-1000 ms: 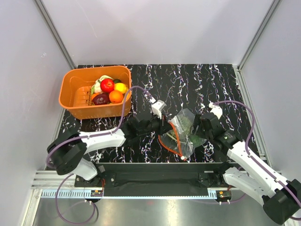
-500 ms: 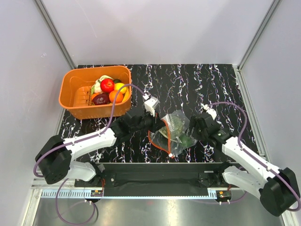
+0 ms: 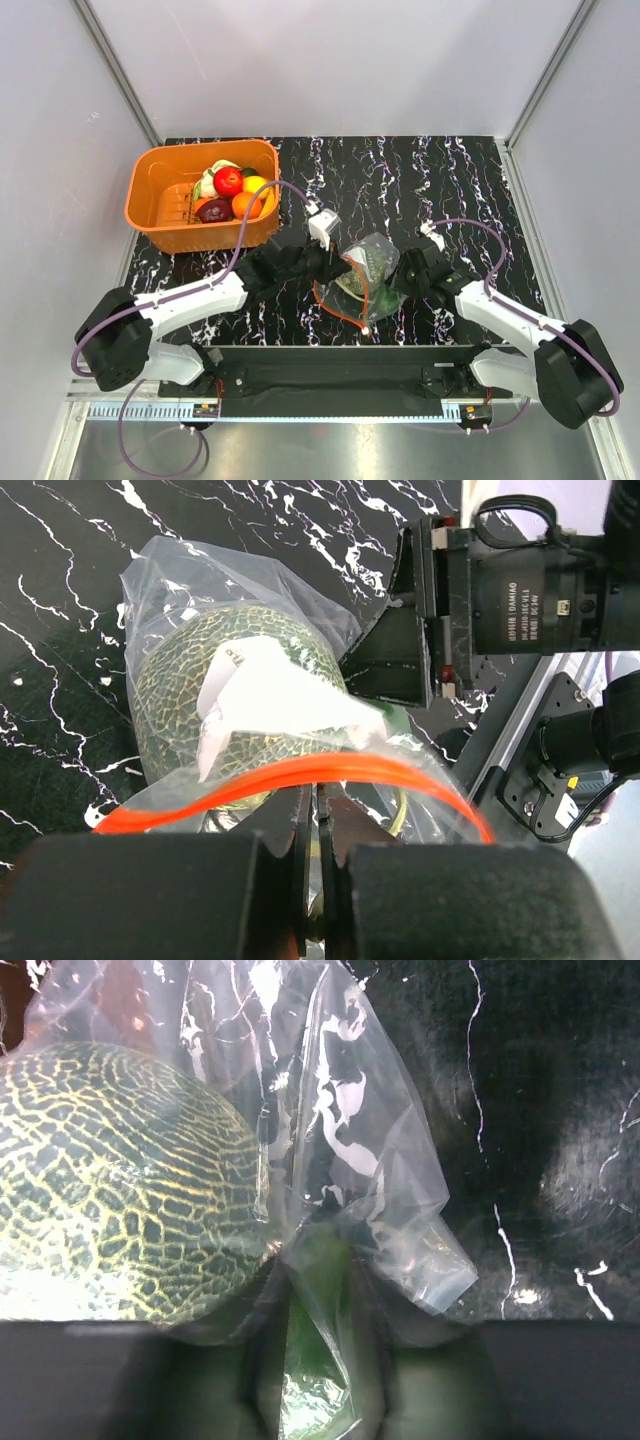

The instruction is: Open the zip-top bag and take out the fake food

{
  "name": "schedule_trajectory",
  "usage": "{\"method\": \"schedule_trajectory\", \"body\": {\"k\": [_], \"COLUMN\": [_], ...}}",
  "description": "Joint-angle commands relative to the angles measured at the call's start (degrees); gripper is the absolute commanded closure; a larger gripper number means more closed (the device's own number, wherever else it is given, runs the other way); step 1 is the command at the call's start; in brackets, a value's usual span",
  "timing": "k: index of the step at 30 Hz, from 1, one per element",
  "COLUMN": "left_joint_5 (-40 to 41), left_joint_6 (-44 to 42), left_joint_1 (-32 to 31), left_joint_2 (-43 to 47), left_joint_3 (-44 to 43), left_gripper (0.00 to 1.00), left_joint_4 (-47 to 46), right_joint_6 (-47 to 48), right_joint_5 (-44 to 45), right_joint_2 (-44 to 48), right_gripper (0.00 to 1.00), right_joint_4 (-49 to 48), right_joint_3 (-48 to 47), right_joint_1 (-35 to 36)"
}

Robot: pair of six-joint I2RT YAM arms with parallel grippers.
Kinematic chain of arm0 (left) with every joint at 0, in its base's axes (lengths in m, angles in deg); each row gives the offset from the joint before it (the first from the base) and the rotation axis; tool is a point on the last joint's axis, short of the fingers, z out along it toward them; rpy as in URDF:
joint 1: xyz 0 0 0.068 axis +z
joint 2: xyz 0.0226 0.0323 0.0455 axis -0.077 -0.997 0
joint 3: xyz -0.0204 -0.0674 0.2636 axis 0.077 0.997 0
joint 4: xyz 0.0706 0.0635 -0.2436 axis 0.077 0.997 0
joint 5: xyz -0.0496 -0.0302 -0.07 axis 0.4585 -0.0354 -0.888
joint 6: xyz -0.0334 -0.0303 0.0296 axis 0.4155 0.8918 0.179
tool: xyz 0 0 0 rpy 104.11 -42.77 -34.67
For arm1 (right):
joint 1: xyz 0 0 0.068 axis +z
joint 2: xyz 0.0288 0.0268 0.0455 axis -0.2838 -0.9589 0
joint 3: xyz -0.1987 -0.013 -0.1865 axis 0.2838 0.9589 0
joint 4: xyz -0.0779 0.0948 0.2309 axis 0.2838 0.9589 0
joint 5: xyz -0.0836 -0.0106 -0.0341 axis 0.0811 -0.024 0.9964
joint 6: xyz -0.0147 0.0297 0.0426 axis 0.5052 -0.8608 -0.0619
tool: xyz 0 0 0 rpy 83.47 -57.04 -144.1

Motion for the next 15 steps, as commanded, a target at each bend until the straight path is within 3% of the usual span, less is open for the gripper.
{"method": "schedule_trajectory", "body": {"k": [1, 7, 15], "left_joint_5": [-2.85, -5.32, -6.03], "left_joint_6": [-1.85, -3.43, -2.73], "left_joint_1": [0.45, 0.54, 1.68], "left_joint_2": [0.82, 3.98, 12.24], "left_joint_3": [-2.59, -3.39, -5.4], "left_gripper": [1.0, 1.0, 1.0], "left_joint_4": [-0.99, 2.97, 5.61], "right_joint_6": [0.2, 0.99, 2.31], "right_joint_5": [-0.67, 3.1, 5.49], "right_joint_2": [-1.61, -1.35, -2.31], "right_gripper": [0.76, 1.0, 1.0], "right_joint_4": [0.4, 2.59, 4.18], "right_joint_3": [1.32, -0.34, -1.84], "right_joint_1": [-0.22, -0.22, -0.22]}}
